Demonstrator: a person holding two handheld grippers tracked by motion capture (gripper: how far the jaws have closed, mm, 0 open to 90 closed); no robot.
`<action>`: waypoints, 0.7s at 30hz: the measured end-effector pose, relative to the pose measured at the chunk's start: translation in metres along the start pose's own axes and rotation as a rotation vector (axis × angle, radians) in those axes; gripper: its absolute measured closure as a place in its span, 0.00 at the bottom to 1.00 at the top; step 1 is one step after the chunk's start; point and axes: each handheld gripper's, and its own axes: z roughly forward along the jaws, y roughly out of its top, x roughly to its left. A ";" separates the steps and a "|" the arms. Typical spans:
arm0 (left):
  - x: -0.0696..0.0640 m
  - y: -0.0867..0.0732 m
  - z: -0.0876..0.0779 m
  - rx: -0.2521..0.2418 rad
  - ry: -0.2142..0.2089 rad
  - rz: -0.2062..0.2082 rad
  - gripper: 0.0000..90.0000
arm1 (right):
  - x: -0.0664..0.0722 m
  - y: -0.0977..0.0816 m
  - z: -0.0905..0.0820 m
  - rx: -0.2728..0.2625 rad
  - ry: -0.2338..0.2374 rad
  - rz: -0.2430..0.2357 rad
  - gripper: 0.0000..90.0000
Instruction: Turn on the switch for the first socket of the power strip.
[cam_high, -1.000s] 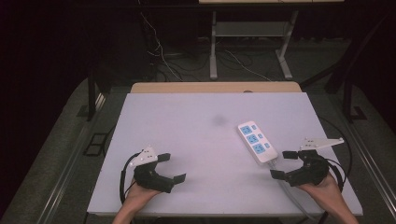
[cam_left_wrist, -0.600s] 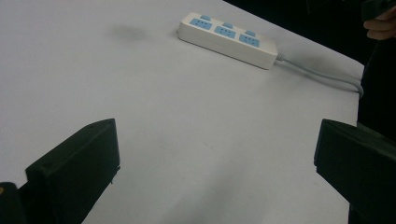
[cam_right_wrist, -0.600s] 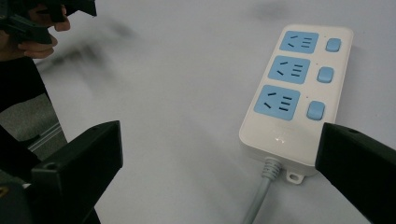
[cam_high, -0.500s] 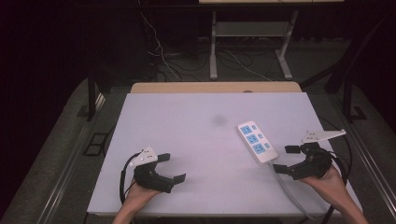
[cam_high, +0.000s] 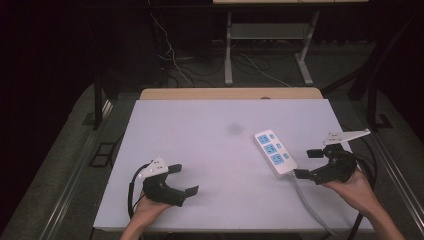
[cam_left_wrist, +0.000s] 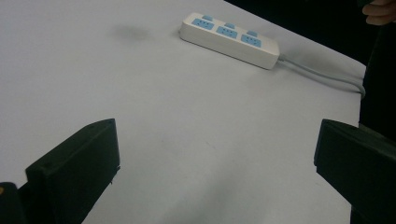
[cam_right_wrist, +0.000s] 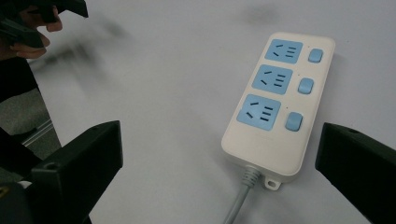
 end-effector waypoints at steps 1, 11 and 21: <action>0.000 0.000 0.000 0.000 0.000 0.000 0.00 | -0.001 0.001 0.000 0.002 -0.001 -0.001 0.00; 0.002 0.000 -0.001 -0.003 0.004 -0.004 0.00 | -0.007 0.011 0.000 0.031 -0.009 -0.003 0.00; 0.003 -0.001 -0.001 -0.004 0.008 -0.009 0.00 | -0.013 0.025 0.001 0.070 -0.024 -0.017 0.00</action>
